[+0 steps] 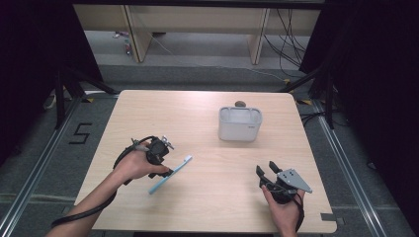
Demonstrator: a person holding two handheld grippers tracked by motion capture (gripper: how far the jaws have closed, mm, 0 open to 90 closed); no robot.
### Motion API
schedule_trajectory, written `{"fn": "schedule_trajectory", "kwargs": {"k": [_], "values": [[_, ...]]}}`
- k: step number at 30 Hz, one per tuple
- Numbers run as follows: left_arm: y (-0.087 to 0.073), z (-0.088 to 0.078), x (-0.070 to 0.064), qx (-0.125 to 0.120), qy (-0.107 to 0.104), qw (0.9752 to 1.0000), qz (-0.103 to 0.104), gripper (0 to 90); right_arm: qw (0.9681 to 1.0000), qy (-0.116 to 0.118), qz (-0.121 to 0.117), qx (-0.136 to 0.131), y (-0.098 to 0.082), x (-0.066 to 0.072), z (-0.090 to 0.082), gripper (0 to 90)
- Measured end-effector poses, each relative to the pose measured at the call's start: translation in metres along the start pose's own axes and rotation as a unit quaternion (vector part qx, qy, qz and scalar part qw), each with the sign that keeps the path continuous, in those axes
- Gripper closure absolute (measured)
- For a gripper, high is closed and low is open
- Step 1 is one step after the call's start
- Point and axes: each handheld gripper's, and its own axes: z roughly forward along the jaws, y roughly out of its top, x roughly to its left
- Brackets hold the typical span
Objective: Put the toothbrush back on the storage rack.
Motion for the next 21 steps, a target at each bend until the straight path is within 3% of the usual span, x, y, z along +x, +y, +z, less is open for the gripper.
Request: {"fn": "schedule_trajectory", "kwargs": {"k": [1, 3, 5, 8, 9, 13, 21], "values": [[0.003, 0.002, 0.000, 0.014, -0.001, 0.9999, -0.003, 43.2, 0.9998, 0.007, 0.015, 0.006, 0.000, 0.002, -0.001, 46.2], [0.004, 0.004, 0.000, 0.020, -0.001, 0.9998, -0.004, 43.8, 0.9999, 0.005, 0.010, 0.005, 0.000, 0.001, -0.001, 46.2], [0.007, 0.009, -0.001, 0.047, -0.005, 0.9989, -0.001, 46.8, 1.0000, 0.002, 0.004, 0.003, 0.000, 0.001, -0.001, 46.2], [0.008, 0.012, -0.002, 0.054, -0.014, 0.9984, -0.003, 51.1, 1.0000, 0.001, 0.000, 0.005, 0.000, 0.001, -0.001, 46.1], [0.010, 0.016, -0.003, 0.061, -0.014, 0.9980, -0.002, 53.3, 0.9998, 0.006, 0.015, 0.009, 0.000, 0.003, -0.001, 46.0], [0.013, 0.021, -0.003, 0.073, -0.009, 0.9973, 0.005, 58.7, 1.0000, 0.004, -0.002, 0.001, 0.000, 0.001, 0.000, 45.8], [0.021, 0.027, -0.004, 0.099, -0.013, 0.9950, 0.008, 65.5, 0.9999, 0.007, 0.006, 0.010, 0.000, 0.002, 0.000, 45.1]]}}
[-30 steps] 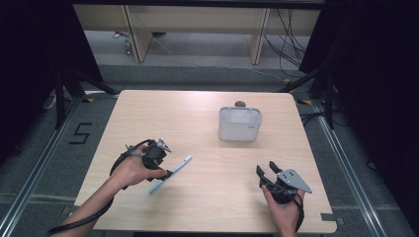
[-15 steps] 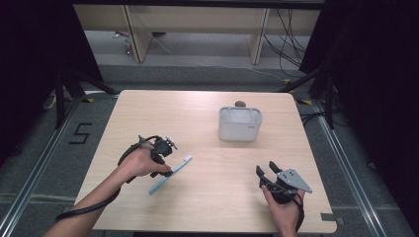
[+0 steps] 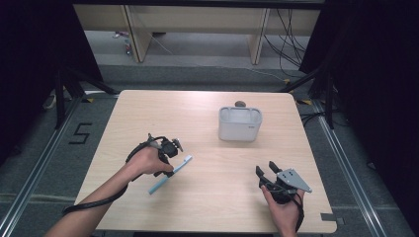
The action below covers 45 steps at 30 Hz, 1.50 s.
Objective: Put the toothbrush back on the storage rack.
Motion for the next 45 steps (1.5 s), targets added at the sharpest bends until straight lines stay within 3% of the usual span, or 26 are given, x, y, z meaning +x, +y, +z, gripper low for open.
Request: {"fn": "schedule_trajectory", "kwargs": {"k": [9, 11, 14, 15, 28, 40, 45], "values": [[0.005, 0.010, -0.001, 0.022, 0.001, 0.9996, 0.020, 68.5, 1.0000, 0.008, 0.001, -0.001, 0.000, 0.000, 0.001, 44.6], [0.005, 0.011, -0.001, 0.027, 0.002, 0.9994, 0.021, 69.3, 1.0000, 0.001, -0.009, -0.003, 0.000, -0.001, 0.001, 44.5], [0.005, 0.013, 0.000, 0.035, 0.001, 0.9990, 0.026, 70.1, 1.0000, 0.003, -0.008, -0.003, 0.000, -0.001, 0.001, 44.4], [0.005, 0.013, 0.000, 0.038, 0.001, 0.9989, 0.028, 70.9, 1.0000, 0.004, 0.003, 0.001, 0.000, 0.001, 0.001, 44.3], [0.008, 0.018, 0.002, 0.052, 0.001, 0.9981, 0.033, 74.2, 1.0000, 0.005, -0.004, -0.001, 0.000, 0.000, 0.001, 43.7], [0.009, 0.022, 0.002, 0.056, -0.005, 0.9977, 0.038, 76.5, 0.9999, 0.014, 0.007, 0.005, 0.000, 0.000, 0.001, 43.4], [0.009, 0.023, 0.003, 0.060, -0.004, 0.9974, 0.041, 77.8, 1.0000, 0.002, -0.004, 0.003, 0.001, -0.001, 0.000, 43.3]]}}
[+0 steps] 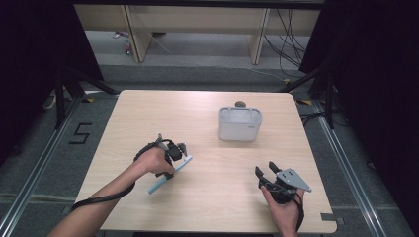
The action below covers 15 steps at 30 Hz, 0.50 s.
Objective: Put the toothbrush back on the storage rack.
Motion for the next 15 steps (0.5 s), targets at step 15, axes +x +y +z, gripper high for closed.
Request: {"fn": "schedule_trajectory", "kwargs": {"k": [15], "values": [[-0.0013, -0.0001, -0.0038, -0.003, 0.016, 0.9998, 0.013, 83.8, 1.0000, -0.004, -0.005, 0.003, 0.0002, 0.0003, 0.0000, 43.2]]}}
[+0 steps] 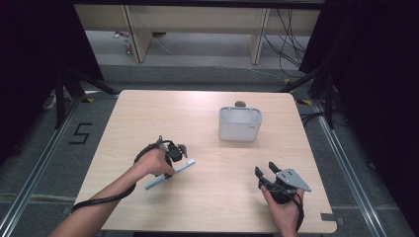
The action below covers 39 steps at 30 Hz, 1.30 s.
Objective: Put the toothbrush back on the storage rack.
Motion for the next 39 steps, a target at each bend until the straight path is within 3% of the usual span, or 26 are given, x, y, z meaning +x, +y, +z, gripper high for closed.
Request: {"fn": "schedule_trajectory", "kwargs": {"k": [9, 12, 13, 15, 16, 19, 20, 21, 22, 23, 24, 25, 26, 27, 28, 29, 30, 31, 32, 33, 34, 35, 36, 37, 38, 39], "values": [[-0.004, -0.014, -0.002, -0.046, 0.005, 0.9989, 0.001, 83.9, 1.0000, 0.007, -0.004, -0.003, 0.000, 0.001, 0.000, 46.2], [-0.007, -0.022, -0.003, -0.074, 0.007, 0.9973, 0.001, 83.9, 0.9998, 0.012, 0.013, -0.003, -0.001, 0.003, 0.000, 46.9], [-0.008, -0.024, -0.005, -0.093, 0.008, 0.9956, -0.007, 83.9, 0.9999, 0.009, 0.007, -0.007, 0.000, 0.001, 0.000, 47.4], [-0.012, -0.030, -0.006, -0.122, 0.008, 0.9925, -0.006, 83.9, 0.9989, 0.028, 0.035, -0.010, -0.001, 0.004, 0.000, 48.3], [-0.012, -0.030, -0.006, -0.122, 0.008, 0.9925, -0.006, 83.9, 0.9989, 0.028, 0.035, -0.010, -0.001, 0.004, 0.000, 48.3], [-0.017, -0.035, -0.007, -0.163, 0.011, 0.9866, 0.000, 83.9, 0.9988, 0.034, 0.031, -0.014, 0.001, 0.004, 0.001, 49.6], [-0.019, -0.037, -0.007, -0.182, 0.010, 0.9833, -0.003, 83.9, 0.9990, 0.029, 0.030, -0.013, 0.002, 0.005, -0.001, 50.6], [-0.024, -0.040, -0.007, -0.212, 0.013, 0.9772, -0.002, 83.8, 0.9984, 0.028, 0.048, -0.012, 0.004, 0.009, -0.002, 51.4], [-0.024, -0.040, -0.007, -0.212, 0.013, 0.9772, -0.002, 83.9, 0.9984, 0.028, 0.048, -0.012, 0.004, 0.009, -0.002, 51.4], [-0.026, -0.040, -0.008, -0.235, 0.013, 0.9718, -0.011, 83.9, 0.9991, 0.026, 0.027, -0.019, 0.004, 0.006, -0.001, 51.6], [-0.031, -0.042, -0.007, -0.259, 0.010, 0.9657, -0.009, 83.9, 0.9989, 0.032, 0.034, -0.008, 0.005, 0.009, -0.002, 52.0], [-0.031, -0.042, -0.007, -0.259, 0.010, 0.9657, -0.009, 83.9, 0.9989, 0.032, 0.034, -0.008, 0.005, 0.009, -0.002, 52.0], [-0.036, -0.043, -0.006, -0.287, 0.009, 0.9578, -0.015, 83.9, 0.9987, 0.039, 0.026, -0.021, 0.005, 0.009, 0.001, 52.1], [-0.036, -0.043, -0.006, -0.287, 0.009, 0.9578, -0.015, 83.9, 0.9989, 0.037, 0.023, -0.019, 0.005, 0.010, 0.000, 52.2], [-0.039, -0.043, -0.007, -0.303, 0.008, 0.9529, -0.020, 83.9, 0.9989, 0.037, 0.023, -0.019, 0.005, 0.010, 0.000, 52.2], [-0.043, -0.041, -0.008, -0.339, 0.008, 0.9403, -0.028, 83.9, 0.9991, 0.034, 0.023, -0.011, 0.007, 0.011, -0.001, 53.0], [-0.043, -0.041, -0.008, -0.339, 0.008, 0.9403, -0.028, 83.9, 0.9991, 0.034, 0.023, -0.011, 0.007, 0.011, -0.001, 53.0], [-0.045, -0.041, -0.009, -0.356, 0.013, 0.9339, -0.033, 83.9, 0.9981, 0.043, 0.043, -0.014, 0.007, 0.014, -0.001, 53.6], [-0.048, -0.039, -0.010, -0.395, 0.019, 0.9182, -0.020, 83.9, 0.9971, 0.056, 0.046, -0.024, 0.008, 0.016, 0.000, 55.0], [-0.048, -0.039, -0.010, -0.395, 0.019, 0.9182, -0.020, 83.9, 0.9967, 0.062, 0.046, -0.026, 0.008, 0.016, 0.001, 55.6], [-0.050, -0.037, -0.011, -0.416, 0.020, 0.9086, -0.031, 83.8, 0.9971, 0.060, 0.038, -0.026, 0.009, 0.017, 0.001, 56.1], [-0.050, -0.037, -0.011, -0.416, 0.020, 0.9086, -0.031, 83.8, 0.9971, 0.060, 0.038, -0.026, 0.009, 0.017, 0.001, 56.1], [-0.051, -0.035, -0.010, -0.427, 0.020, 0.9033, -0.035, 83.8, 0.9973, 0.056, 0.045, -0.012, 0.010, 0.019, -0.001, 56.7], [-0.052, -0.034, -0.011, -0.439, 0.021, 0.8972, -0.038, 83.8, 0.9966, 0.067, 0.042, -0.021, 0.011, 0.021, 0.000, 57.9], [-0.053, -0.032, -0.011, -0.447, 0.019, 0.8935, -0.042, 83.8, 0.9966, 0.067, 0.042, -0.021, 0.011, 0.021, 0.000, 57.9], [-0.054, -0.030, -0.014, -0.460, 0.017, 0.8857, -0.058, 83.8, 0.9964, 0.068, 0.047, -0.021, 0.011, 0.022, 0.000, 58.5]]}}
